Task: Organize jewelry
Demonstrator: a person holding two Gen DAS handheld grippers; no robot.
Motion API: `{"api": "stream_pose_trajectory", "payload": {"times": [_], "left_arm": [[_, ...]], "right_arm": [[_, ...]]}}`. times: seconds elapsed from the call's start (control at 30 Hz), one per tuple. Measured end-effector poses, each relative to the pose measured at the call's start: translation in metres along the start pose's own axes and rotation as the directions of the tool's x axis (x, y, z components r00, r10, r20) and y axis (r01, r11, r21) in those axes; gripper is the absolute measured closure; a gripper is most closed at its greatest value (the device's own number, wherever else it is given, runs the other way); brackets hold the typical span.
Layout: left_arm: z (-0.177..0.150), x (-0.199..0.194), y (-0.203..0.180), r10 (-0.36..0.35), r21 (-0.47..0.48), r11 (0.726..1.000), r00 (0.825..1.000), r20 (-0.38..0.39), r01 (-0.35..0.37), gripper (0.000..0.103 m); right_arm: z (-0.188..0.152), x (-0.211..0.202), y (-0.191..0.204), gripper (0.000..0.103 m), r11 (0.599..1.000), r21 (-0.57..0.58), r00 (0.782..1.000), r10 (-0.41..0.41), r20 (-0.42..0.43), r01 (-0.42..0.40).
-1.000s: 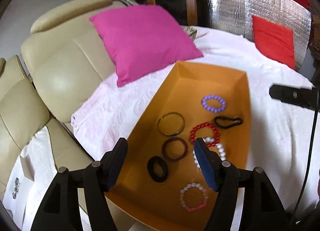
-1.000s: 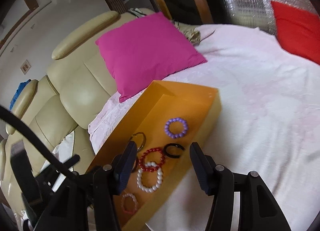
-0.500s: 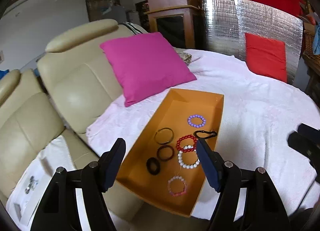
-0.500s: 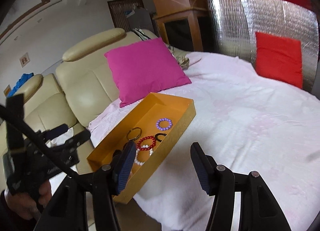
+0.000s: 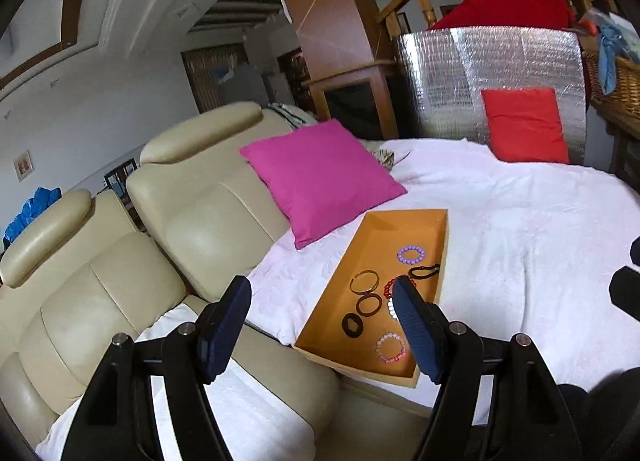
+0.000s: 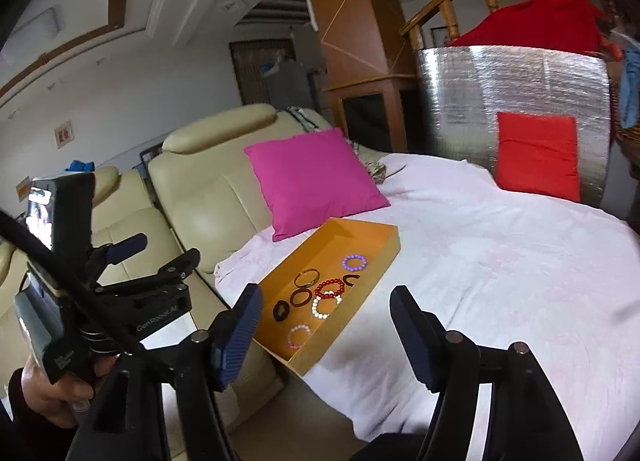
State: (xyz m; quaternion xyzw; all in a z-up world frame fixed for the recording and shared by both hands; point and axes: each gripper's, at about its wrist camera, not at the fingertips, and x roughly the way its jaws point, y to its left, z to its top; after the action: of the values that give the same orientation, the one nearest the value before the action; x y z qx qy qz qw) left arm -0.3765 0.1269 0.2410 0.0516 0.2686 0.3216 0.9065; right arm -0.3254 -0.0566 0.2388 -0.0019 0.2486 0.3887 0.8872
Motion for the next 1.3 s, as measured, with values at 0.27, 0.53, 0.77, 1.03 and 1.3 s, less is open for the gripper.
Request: {"api": "stream_pose_trajectory", "payload": {"times": [0.27, 0.53, 0.77, 1.03, 1.3], "left_arm": [[0.003, -0.026, 0.004, -0.01, -0.037, 0.999, 0.999, 0.048, 0.011, 0.029], [0.002, -0.044, 0.007, 0.021, -0.033, 0.999, 0.996, 0.091, -0.018, 0.017], [0.001, -0.052, 0.016, 0.024, -0.047, 0.999, 0.995, 0.097, -0.02, 0.017], [0.003, -0.062, 0.023, 0.029, -0.064, 0.998, 0.992, 0.121, -0.022, 0.017], [0.003, -0.065, 0.028, 0.037, -0.074, 0.997, 0.992, 0.119, -0.028, 0.017]], "right_arm": [[-0.009, -0.029, 0.014, 0.027, 0.992, -0.036, 0.992, -0.12, 0.042, 0.122], [-0.011, -0.027, 0.022, 0.023, 0.99, -0.021, 0.99, -0.138, 0.033, 0.139], [-0.01, -0.026, 0.023, 0.02, 0.989, 0.012, 0.989, -0.149, 0.019, 0.149], [-0.008, -0.037, 0.019, 0.018, 0.985, 0.034, 0.985, -0.169, 0.033, 0.168], [-0.009, -0.037, 0.034, 0.018, 0.988, -0.006, 0.988, -0.153, 0.021, 0.153]]}}
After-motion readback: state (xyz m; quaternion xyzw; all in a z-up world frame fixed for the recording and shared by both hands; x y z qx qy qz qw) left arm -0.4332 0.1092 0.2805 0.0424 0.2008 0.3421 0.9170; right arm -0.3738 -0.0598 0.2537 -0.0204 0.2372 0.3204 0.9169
